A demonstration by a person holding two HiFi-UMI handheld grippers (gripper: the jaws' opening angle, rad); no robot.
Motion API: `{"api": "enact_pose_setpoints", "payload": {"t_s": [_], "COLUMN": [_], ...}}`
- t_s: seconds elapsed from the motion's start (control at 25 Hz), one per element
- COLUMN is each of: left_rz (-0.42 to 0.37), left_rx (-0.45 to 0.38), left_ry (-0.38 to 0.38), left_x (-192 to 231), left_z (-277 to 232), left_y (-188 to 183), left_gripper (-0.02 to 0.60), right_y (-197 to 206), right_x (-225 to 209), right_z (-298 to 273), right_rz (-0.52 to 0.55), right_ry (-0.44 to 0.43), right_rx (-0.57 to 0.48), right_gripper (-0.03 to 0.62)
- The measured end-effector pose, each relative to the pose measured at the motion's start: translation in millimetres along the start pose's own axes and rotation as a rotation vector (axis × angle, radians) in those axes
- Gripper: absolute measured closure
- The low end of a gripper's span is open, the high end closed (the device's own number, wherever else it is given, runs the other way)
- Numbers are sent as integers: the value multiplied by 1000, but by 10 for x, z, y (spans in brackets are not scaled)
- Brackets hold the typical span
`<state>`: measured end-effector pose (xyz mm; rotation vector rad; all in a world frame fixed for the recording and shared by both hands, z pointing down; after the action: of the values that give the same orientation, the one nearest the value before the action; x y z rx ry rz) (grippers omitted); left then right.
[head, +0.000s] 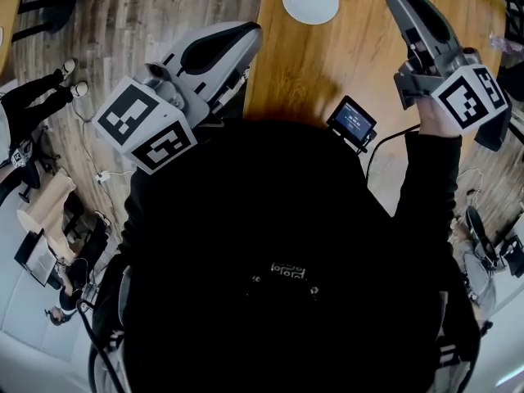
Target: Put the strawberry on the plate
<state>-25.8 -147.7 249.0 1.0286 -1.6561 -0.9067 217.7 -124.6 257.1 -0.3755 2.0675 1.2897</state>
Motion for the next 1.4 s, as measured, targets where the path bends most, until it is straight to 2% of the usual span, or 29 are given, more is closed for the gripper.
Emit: {"api": "enact_pose_setpoints", "payload": {"t_s": [0.48,0.76,1.04,1.4], "left_rz": [91,122,150,188], "left_rx": [12,26,31,23], "left_ry": [-33,-29,-45,-84], "left_x": [251,208,256,287], "left_z": [115,24,98,201], "left_y": [185,258,388,473], "left_gripper": [583,583,583,583], "right_y": [358,588,1072,1464], "right_x": [-460,-825,-1204,-1524], "right_z": [-482,-615,-838,-963], "right_rz": [-21,-21,-43,-59], "right_ry": [87,143,203,264], "right_rx": [137,225,327,440], "right_gripper": [471,471,471,471]}}
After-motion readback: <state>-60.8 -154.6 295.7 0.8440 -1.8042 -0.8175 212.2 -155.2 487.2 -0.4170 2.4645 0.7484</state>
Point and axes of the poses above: the fingertips, and each gripper's own axes: z backward along the fingers, x to its left, y out of its underside, the point moved 4 cm from there along z, backward along the fingers, and after that the axes turned 15 degrees about -z, right-handed, at the moved point
